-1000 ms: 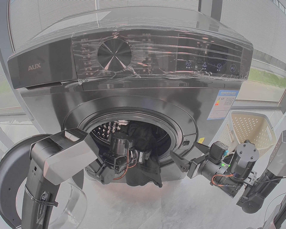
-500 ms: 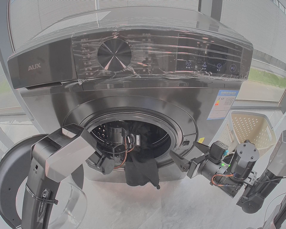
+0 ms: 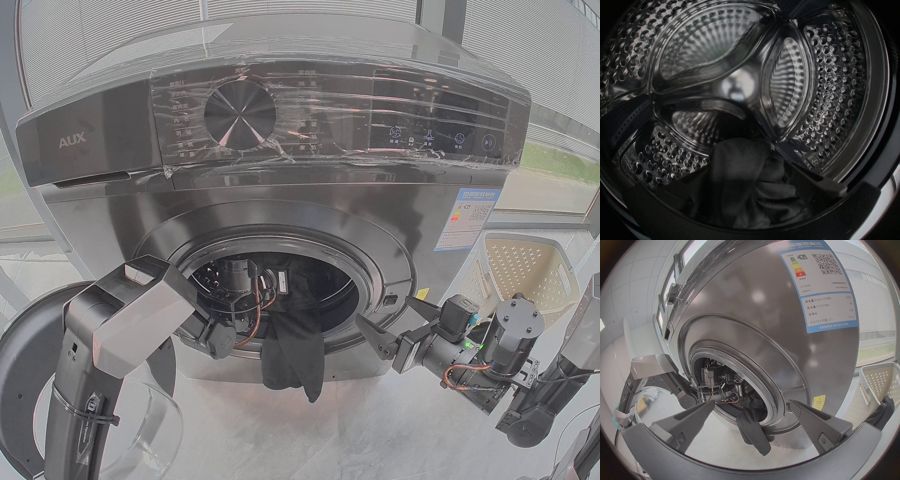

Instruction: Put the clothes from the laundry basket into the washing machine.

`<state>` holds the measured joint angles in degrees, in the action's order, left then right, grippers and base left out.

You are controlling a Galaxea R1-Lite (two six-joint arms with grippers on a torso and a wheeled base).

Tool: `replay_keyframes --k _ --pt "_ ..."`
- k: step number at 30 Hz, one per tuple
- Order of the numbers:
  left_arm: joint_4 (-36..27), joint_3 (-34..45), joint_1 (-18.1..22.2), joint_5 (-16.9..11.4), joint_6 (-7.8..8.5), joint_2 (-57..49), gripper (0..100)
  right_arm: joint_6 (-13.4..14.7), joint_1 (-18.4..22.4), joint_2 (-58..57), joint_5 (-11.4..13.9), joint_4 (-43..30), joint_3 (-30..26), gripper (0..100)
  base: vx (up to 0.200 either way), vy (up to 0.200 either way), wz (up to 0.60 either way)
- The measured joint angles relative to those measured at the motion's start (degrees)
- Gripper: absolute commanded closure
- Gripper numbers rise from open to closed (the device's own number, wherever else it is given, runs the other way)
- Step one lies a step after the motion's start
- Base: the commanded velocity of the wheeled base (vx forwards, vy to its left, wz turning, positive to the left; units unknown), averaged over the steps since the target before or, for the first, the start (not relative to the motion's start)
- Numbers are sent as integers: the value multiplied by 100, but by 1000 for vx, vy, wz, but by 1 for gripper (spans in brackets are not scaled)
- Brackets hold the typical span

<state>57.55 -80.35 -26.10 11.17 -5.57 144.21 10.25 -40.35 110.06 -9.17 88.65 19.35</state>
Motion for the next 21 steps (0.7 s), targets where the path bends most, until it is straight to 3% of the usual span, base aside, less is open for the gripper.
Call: replay_keyframes --k 9,19,20,21 --pt "-55 959 -306 -461 45 -210 0 1 -17 0 -2 0 -6 0 0 0 0" --pt "-98 1243 -435 -512 196 -63 0 9 -35 0 0 0 -2 0 0 0 0" --pt "-101 1241 -429 -507 202 -44 100 9 -33 0 0 0 -2 0 0 0 0" --pt "-101 1239 -419 -505 207 -30 100 11 -33 0 0 0 0 0 0 0 0"
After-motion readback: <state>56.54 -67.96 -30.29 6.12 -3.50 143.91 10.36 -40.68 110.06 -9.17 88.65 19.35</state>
